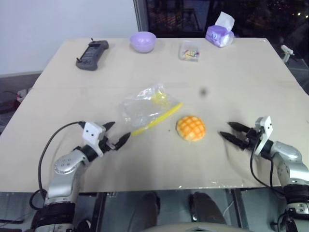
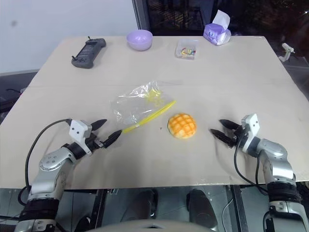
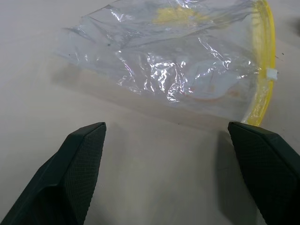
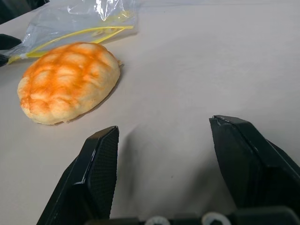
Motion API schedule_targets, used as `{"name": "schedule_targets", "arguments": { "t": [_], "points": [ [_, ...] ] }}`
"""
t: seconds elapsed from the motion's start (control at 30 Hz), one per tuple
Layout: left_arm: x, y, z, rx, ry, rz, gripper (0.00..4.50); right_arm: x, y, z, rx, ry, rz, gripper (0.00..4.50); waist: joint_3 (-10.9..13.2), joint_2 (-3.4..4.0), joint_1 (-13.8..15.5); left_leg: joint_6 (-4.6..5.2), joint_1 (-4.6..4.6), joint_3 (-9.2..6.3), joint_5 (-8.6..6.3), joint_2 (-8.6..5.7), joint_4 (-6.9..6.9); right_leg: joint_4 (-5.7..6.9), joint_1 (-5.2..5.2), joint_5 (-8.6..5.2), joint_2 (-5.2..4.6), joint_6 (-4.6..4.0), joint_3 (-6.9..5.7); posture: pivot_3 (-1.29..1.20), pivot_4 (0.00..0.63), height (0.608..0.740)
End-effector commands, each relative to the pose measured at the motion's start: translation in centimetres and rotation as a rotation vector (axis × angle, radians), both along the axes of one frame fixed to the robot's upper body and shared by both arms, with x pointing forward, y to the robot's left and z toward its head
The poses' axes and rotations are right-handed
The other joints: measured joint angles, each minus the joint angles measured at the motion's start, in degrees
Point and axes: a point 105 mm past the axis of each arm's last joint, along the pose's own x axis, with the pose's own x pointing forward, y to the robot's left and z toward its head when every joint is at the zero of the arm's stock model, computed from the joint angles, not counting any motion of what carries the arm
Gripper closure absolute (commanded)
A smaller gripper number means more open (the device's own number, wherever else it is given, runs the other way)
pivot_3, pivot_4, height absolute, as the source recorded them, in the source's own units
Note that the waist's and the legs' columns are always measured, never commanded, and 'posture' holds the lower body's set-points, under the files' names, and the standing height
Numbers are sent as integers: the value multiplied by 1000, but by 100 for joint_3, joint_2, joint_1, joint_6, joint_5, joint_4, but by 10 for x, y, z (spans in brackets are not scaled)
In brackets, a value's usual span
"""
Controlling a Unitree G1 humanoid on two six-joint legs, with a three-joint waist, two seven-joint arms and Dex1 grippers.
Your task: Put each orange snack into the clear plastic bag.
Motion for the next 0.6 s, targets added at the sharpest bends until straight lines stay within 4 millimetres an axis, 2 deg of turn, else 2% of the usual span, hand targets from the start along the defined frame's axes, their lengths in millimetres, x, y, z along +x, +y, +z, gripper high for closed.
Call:
{"name": "schedule_targets", "arguments": {
  "t": [0.03,0.6],
  "points": [
    [-7,3,-12,18,54,-2,81,-4,0,1,-7,-4,12,1161,0,0,0,0,0,0,0,0,0,0,0,0,0,0,0,0,150,740],
    [-11,6,-9,34,13,-8,81,-4,0,1,-14,-13,13,1161,0,0,0,0,-3,6,0,0,0,5,-9,0,1,0,7,0,150,740]
  ]
}}
